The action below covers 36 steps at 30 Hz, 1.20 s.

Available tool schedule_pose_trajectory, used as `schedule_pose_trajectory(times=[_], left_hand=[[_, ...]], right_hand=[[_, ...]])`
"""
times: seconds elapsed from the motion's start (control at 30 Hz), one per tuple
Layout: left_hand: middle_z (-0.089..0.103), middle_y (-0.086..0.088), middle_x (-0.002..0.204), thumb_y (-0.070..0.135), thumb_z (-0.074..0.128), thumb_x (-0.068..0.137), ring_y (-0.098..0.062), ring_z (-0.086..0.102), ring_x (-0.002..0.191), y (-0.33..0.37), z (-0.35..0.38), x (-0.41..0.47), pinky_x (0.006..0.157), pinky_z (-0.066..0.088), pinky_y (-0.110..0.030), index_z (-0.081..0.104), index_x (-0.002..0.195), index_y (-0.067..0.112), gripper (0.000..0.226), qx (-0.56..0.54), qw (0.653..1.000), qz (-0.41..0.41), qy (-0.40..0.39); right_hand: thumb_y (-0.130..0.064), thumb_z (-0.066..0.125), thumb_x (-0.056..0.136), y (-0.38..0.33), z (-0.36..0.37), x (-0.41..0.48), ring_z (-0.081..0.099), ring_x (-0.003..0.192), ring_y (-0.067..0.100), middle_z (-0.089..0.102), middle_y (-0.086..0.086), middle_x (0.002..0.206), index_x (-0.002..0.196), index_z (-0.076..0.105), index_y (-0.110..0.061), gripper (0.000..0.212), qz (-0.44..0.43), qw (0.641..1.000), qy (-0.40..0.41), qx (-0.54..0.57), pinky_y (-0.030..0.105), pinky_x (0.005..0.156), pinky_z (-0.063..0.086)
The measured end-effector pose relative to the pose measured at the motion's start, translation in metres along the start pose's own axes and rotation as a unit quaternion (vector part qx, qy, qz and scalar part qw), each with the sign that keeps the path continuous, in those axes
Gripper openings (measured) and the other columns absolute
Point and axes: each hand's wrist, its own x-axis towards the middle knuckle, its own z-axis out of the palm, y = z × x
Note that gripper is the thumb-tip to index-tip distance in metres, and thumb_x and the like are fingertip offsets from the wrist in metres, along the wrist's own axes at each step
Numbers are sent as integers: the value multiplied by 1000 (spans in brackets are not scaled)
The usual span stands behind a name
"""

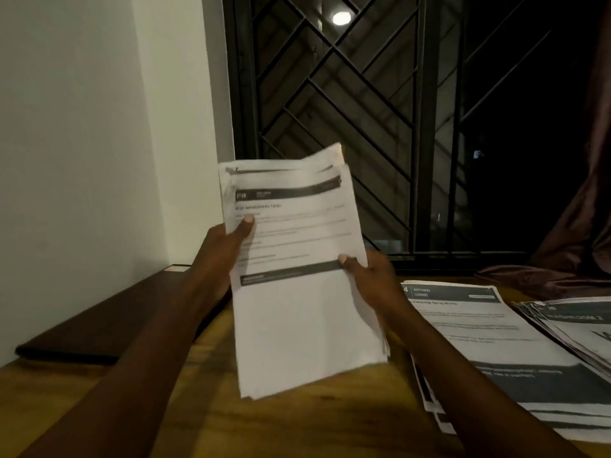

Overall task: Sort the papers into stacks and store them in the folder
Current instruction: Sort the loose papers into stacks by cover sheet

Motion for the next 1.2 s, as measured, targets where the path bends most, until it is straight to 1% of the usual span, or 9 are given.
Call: schedule_pose_trajectory(times=[0.1,0.17,0.3,0.47,0.6,0.77,1.0,1.13,1.2], left_hand=[[75,-1,99,34,53,98,-15,73,89,38,22,-9,72,59,-25,66,112,15,26,32,997,70,-17],[73,-1,101,35,50,100,-14,72,90,52,35,-15,74,58,-25,64,113,18,26,49,993,104,-23],[72,1,103,32,55,98,-13,71,90,70,41,-24,75,59,-26,63,119,17,27,51,990,134,10],[74,-1,104,20,70,88,-15,73,89,60,24,-37,76,60,-29,64,117,17,30,87,987,137,2],[74,0,98,16,69,88,-11,74,79,46,16,-43,68,60,-25,65,107,21,19,87,991,100,11],[73,6,91,15,63,93,-8,73,74,68,21,-39,59,57,-20,64,100,24,11,79,988,134,19],[72,-9,109,14,72,85,-15,72,83,27,5,-45,74,59,-31,63,106,18,23,120,992,42,14],[70,7,87,15,67,90,0,70,65,38,7,-42,54,54,-15,62,102,20,14,92,993,75,24],[70,7,87,14,67,90,-1,71,65,34,9,-42,54,54,-15,62,100,21,13,94,993,67,21]], right_hand=[[-17,50,98,-31,9,-16,61,85,6,62,-11,90,109,63,-17,17,-143,988,36,-39,9,68,47],[-16,48,99,-42,13,-24,57,84,-5,59,-18,89,108,58,-26,17,-162,986,17,-19,6,68,47],[-20,51,97,-60,11,-23,60,92,8,63,-7,98,118,58,-22,22,-135,990,14,31,21,75,50],[-24,69,86,-64,-1,-18,59,87,-1,60,-18,93,110,55,-28,28,-111,993,-6,41,19,68,50],[-24,64,89,-60,-4,-21,63,90,9,62,-12,95,106,56,-28,19,-101,995,-23,3,28,73,55],[-21,60,92,-86,-4,-18,62,79,1,62,-15,87,95,57,-30,10,-150,989,-14,14,15,60,52],[-23,67,88,-66,2,-22,63,89,14,61,-11,90,105,55,-23,21,-62,998,-15,6,32,74,56],[-22,61,92,-78,0,-17,59,78,3,60,-12,87,105,55,-22,15,-77,997,-8,19,17,60,48],[-21,60,92,-74,2,-19,58,77,1,59,-14,87,111,56,-21,19,-69,997,-13,25,14,57,46]])
